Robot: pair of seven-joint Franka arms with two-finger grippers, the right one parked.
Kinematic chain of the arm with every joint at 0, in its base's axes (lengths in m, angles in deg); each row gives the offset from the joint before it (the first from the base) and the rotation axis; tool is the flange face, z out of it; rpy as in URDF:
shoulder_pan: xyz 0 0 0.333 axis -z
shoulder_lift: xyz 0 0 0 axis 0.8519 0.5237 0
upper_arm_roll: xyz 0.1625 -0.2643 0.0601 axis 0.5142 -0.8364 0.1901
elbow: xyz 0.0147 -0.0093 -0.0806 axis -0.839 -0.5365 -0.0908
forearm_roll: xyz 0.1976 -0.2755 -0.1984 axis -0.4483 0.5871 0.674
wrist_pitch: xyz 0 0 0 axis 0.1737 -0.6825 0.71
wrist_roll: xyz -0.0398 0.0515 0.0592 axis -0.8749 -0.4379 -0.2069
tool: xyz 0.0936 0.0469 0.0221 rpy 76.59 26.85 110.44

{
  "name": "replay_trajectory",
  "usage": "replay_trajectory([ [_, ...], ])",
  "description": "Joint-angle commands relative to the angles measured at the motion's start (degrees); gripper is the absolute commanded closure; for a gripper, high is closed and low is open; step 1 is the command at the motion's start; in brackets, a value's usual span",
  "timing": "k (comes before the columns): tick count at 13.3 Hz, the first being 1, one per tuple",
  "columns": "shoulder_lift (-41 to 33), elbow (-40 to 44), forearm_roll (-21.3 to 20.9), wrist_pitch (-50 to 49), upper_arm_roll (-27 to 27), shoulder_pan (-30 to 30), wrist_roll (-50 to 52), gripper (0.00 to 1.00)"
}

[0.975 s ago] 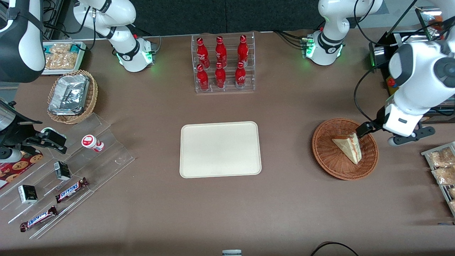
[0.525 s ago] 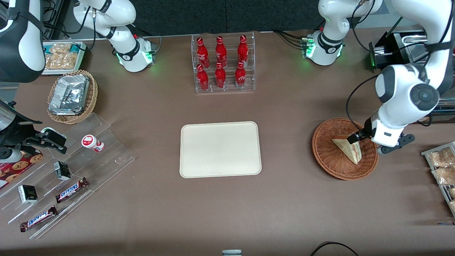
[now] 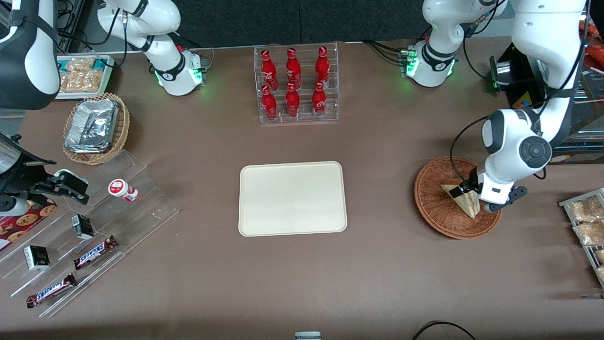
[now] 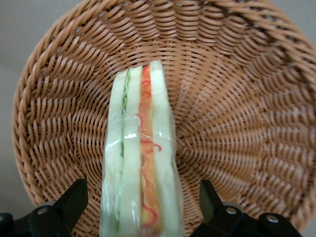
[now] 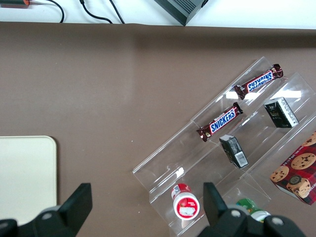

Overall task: Place sandwich from basket to tray
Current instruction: 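Lower the left gripper and close it on the triangular sandwich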

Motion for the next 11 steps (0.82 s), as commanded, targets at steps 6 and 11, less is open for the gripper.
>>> replay_trajectory([
  [6,1.8,1.2,-0.5,2.6,0.4,0.0,0.6,1.00],
  [11,1.6,13.9,0.8,-9.7,-2.9,2.9,1.8,1.00],
])
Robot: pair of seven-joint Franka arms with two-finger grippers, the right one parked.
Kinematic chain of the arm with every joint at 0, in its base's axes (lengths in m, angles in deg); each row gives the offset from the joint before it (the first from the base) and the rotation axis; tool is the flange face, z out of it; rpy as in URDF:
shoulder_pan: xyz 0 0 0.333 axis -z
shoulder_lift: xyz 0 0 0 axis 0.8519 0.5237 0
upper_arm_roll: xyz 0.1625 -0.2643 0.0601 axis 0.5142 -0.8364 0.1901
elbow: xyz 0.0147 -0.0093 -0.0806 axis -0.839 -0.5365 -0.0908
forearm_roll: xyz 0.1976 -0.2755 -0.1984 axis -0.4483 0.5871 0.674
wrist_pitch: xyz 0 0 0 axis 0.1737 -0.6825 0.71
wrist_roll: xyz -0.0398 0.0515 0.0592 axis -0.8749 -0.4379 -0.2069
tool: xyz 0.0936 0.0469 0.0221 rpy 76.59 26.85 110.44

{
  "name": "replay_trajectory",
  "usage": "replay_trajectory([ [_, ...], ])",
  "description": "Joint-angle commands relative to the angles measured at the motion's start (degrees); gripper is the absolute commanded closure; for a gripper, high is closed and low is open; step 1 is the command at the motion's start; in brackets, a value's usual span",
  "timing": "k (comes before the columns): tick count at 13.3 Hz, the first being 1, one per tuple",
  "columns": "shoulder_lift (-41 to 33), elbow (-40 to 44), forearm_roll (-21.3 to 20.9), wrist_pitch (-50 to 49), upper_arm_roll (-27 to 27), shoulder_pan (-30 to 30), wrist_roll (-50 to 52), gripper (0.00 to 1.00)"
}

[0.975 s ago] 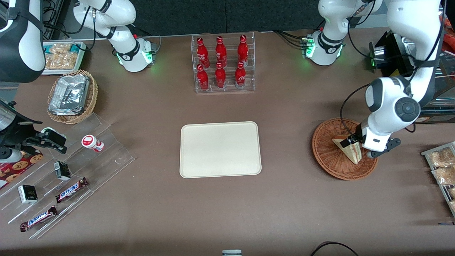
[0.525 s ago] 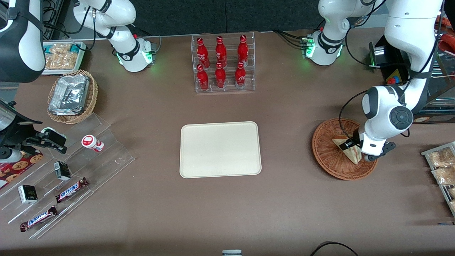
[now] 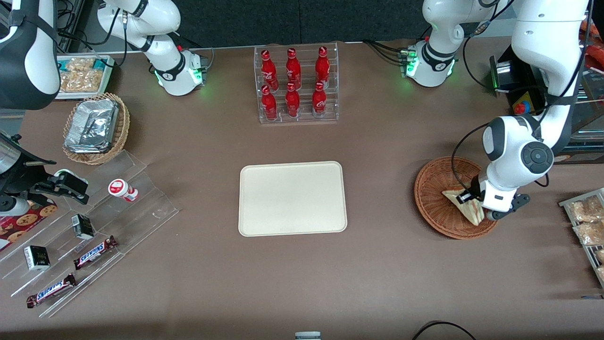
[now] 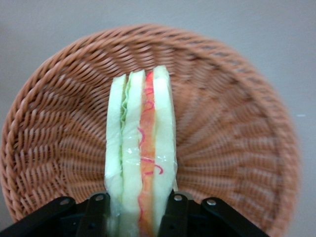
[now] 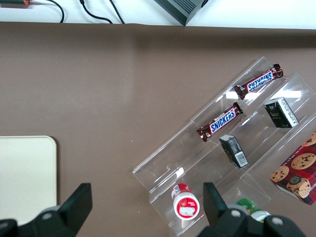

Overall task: Place sandwich from basket to tray
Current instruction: 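Lower the left gripper and close it on the triangular sandwich, then lift the sandwich and carry it over the cream tray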

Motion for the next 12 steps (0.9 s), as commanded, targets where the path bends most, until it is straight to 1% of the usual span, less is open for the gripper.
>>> replay_trajectory([
  [1,0.3,13.3,0.7,-15.4,-2.5,3.5,4.3,1.00],
  [2,1.7,18.5,2.1,-20.2,-3.2,5.0,7.2,1.00],
  [3,2.9,22.9,3.5,-22.6,-3.6,7.3,9.4,0.99],
  [4,3.5,25.8,3.6,-23.0,-3.6,10.3,12.1,0.99],
  [6,4.0,27.9,3.3,-22.8,-3.6,14.7,18.0,0.99],
  [10,8.5,32.8,2.9,-22.5,-3.6,24.9,19.4,0.99],
  [12,13.5,38.7,2.9,-22.6,-3.5,28.4,18.8,0.99],
])
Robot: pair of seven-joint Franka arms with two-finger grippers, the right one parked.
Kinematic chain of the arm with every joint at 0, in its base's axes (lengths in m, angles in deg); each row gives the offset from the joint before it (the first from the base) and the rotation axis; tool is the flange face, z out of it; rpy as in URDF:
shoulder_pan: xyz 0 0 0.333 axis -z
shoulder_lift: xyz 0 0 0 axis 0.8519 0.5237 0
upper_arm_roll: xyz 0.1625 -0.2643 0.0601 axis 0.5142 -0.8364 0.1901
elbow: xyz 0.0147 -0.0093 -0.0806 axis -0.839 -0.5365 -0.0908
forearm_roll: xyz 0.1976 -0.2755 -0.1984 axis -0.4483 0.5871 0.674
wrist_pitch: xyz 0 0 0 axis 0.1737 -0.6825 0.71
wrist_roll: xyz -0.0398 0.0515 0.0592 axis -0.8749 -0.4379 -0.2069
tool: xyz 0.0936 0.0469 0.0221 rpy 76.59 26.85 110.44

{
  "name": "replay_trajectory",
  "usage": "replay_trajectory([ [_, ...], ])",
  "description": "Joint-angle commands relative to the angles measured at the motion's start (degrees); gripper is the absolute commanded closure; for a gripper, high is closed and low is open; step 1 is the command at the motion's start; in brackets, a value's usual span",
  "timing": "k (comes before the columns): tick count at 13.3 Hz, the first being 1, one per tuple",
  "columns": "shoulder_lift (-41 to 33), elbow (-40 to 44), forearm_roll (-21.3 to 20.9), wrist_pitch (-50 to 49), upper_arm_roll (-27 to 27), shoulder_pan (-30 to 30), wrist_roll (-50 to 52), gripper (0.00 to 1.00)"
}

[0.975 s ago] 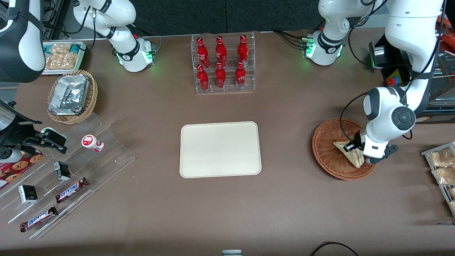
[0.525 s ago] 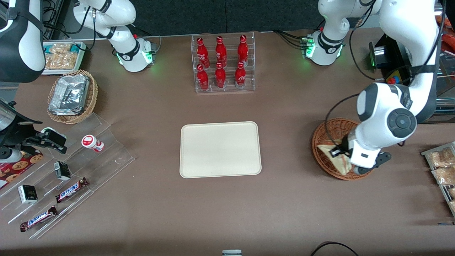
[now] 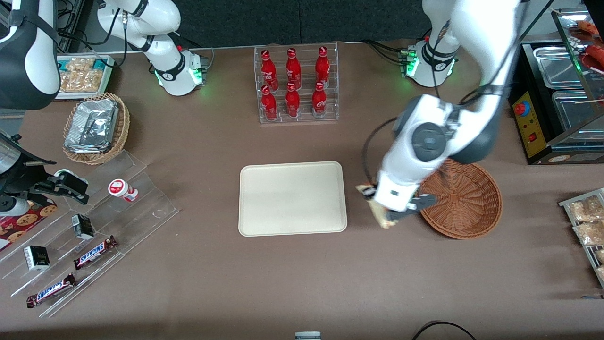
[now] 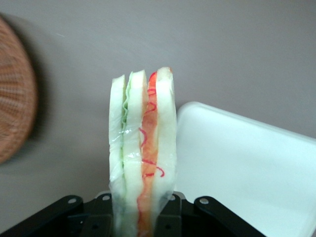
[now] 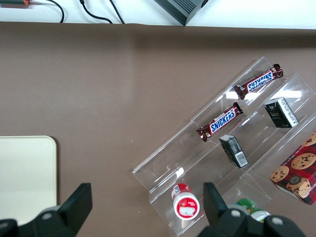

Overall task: Place sandwich from basket to tray
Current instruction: 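Lift the sandwich and carry it over the cream tray, then lower the sandwich onto the tray and open the left gripper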

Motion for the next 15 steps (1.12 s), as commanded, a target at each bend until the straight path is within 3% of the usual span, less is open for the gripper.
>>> replay_trajectory([
  [1,8.1,10.6,0.1,-1.2,0.8,4.0,-0.2,0.99],
  [3,11.6,14.3,-0.2,-0.6,0.9,7.3,-0.9,0.95],
  [11,24.3,24.3,-0.4,5.4,1.3,15.3,-3.0,0.95],
  [15,28.5,26.8,-3.5,6.9,1.4,17.2,-2.8,0.95],
])
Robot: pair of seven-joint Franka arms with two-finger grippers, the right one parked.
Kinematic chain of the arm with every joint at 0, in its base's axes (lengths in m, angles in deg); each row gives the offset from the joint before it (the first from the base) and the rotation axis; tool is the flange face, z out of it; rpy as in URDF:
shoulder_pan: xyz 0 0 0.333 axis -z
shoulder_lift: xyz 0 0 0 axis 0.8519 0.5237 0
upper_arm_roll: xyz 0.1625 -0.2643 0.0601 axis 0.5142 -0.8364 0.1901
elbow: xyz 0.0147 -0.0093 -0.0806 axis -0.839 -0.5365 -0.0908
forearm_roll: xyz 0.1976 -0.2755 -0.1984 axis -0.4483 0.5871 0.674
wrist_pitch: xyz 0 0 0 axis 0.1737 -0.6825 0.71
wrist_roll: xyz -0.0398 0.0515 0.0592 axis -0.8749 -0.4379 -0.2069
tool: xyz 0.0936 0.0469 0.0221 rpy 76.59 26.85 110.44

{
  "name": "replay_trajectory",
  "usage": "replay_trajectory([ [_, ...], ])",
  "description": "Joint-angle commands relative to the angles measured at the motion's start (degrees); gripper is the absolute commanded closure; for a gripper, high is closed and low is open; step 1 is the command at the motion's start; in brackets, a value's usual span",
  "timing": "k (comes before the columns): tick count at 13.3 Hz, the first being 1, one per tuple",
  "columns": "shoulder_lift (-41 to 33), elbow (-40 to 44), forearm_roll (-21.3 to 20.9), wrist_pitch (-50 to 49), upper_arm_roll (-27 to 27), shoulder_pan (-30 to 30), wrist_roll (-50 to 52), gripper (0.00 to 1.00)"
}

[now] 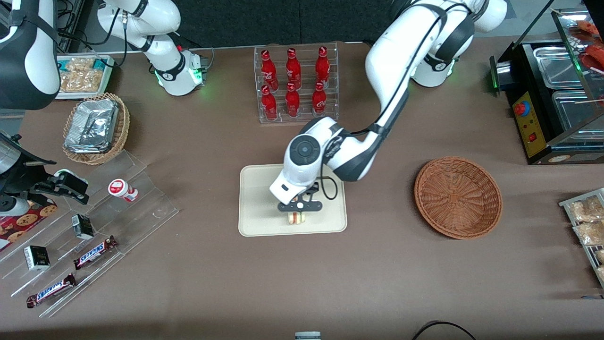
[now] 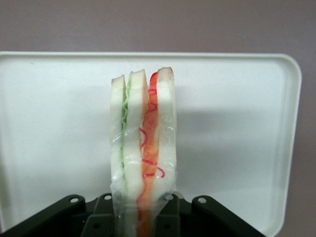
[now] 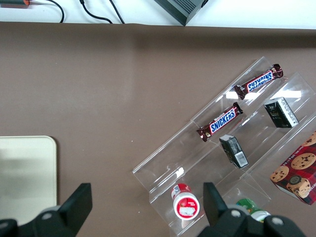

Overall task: Place sandwich from basket to tray
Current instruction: 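Lower the sandwich onto the tray and open the left gripper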

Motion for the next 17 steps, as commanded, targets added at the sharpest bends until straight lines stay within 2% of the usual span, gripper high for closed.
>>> replay_trajectory([
  [1,4.7,5.9,-2.2,-0.3,0.9,1.3,-0.1,0.94],
  [3,6.9,6.3,-4.4,1.8,0.9,1.4,-0.2,0.90],
  [4,7.5,6.3,-4.7,1.9,0.9,1.8,-0.1,0.84],
  [5,7.5,6.2,-4.8,1.9,0.9,1.8,-0.3,0.73],
  [6,7.5,6.2,-4.8,1.9,0.9,1.8,-0.4,0.54],
  [7,7.4,6.2,-4.7,1.9,0.9,1.8,-0.5,0.29],
  [8,7.4,6.2,-4.7,1.9,0.8,1.8,-0.5,0.00],
  [14,3.5,6.1,-3.6,-0.8,0.4,-0.1,-0.7,0.00],
  [17,-1.1,5.6,0.7,-3.6,0.4,-3.2,-2.7,0.00],
])
